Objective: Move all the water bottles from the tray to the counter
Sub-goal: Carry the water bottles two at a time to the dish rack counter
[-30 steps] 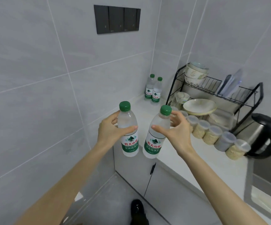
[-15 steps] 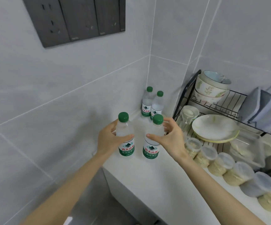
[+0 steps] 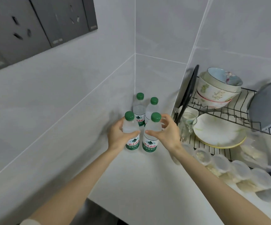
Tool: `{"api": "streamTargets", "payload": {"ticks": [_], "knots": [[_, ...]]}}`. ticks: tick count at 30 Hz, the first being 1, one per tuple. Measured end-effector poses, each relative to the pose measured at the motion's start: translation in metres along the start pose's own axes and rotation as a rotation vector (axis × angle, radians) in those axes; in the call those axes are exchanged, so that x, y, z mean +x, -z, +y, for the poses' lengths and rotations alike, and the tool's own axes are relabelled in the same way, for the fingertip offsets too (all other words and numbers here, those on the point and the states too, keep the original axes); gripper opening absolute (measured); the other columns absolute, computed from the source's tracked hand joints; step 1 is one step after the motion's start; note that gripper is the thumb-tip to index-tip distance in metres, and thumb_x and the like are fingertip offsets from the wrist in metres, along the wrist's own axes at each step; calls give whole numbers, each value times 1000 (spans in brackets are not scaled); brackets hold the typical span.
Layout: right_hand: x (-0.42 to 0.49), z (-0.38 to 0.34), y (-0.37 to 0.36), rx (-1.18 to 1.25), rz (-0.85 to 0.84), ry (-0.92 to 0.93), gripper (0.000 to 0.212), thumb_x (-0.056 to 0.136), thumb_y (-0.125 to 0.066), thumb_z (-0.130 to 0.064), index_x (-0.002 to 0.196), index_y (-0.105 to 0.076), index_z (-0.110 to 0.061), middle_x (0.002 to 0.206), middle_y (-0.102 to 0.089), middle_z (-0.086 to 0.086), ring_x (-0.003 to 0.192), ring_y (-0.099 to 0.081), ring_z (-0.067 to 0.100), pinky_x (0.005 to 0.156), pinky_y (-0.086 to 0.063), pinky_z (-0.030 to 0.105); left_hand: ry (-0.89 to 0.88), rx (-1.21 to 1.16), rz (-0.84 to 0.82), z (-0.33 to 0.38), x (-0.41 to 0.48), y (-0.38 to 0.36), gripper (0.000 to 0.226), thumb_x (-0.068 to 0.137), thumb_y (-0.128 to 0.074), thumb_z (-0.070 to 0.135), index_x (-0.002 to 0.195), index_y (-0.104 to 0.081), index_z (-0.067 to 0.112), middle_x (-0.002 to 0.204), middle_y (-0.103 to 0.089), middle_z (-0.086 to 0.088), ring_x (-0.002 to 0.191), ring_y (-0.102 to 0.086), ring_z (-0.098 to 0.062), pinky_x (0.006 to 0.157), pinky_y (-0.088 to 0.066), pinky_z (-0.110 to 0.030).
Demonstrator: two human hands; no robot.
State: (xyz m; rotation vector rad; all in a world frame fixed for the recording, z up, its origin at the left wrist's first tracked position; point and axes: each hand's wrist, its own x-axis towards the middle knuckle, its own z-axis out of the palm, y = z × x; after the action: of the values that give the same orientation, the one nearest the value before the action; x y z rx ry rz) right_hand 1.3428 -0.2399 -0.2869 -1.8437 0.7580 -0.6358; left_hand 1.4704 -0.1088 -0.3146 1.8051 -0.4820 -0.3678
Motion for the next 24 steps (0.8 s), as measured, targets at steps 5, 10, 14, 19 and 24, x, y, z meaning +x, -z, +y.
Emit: {"api": "streamTargets", "payload": {"ticks": [5,10,14,19,24], "knots": [[26,6,-15,-25,8,-10,61,57,-91,-19,107,-56,-23,101,-61,-15,101,-56,10,79,-38,3,-7,6,4,-11,35,-20,45,43,-83,37,85,-68,31,84,-73,9,84,-70,-16,77,-58,-40],[43,20,-25,-41,29,-31,63,56,-91,-21,109,-56,-21,106,-64,-10,106,-58,16,89,-45,25,-1,37,-29,-28,58,-30,55,41,-85,43,91,-66,29,87,-74,8,86,-70,-18,77,-57,-43],[51,22,-27,-34,32,-22,60,57,-90,-19,104,-53,-25,99,-60,-23,103,-57,12,89,-47,27,-20,25,-65,-33,73,-34,63,44,-87,43,101,-65,26,97,-73,8,95,-69,-18,83,-56,-45],[54,26,-27,-10,28,-6,58,60,-89,-17,101,-51,-28,98,-60,-22,96,-57,7,77,-43,6,-35,-8,-160,-31,85,-36,70,50,-85,39,114,-62,25,110,-70,7,107,-65,-18,93,-52,-45],[55,30,-28,-196,-22,46,67,62,-87,-24,118,-50,-21,117,-50,-1,104,-51,18,87,-43,20,-53,72,-256,-27,86,-30,75,55,-81,40,122,-51,24,120,-65,3,115,-59,-19,98,-48,-45]]}}
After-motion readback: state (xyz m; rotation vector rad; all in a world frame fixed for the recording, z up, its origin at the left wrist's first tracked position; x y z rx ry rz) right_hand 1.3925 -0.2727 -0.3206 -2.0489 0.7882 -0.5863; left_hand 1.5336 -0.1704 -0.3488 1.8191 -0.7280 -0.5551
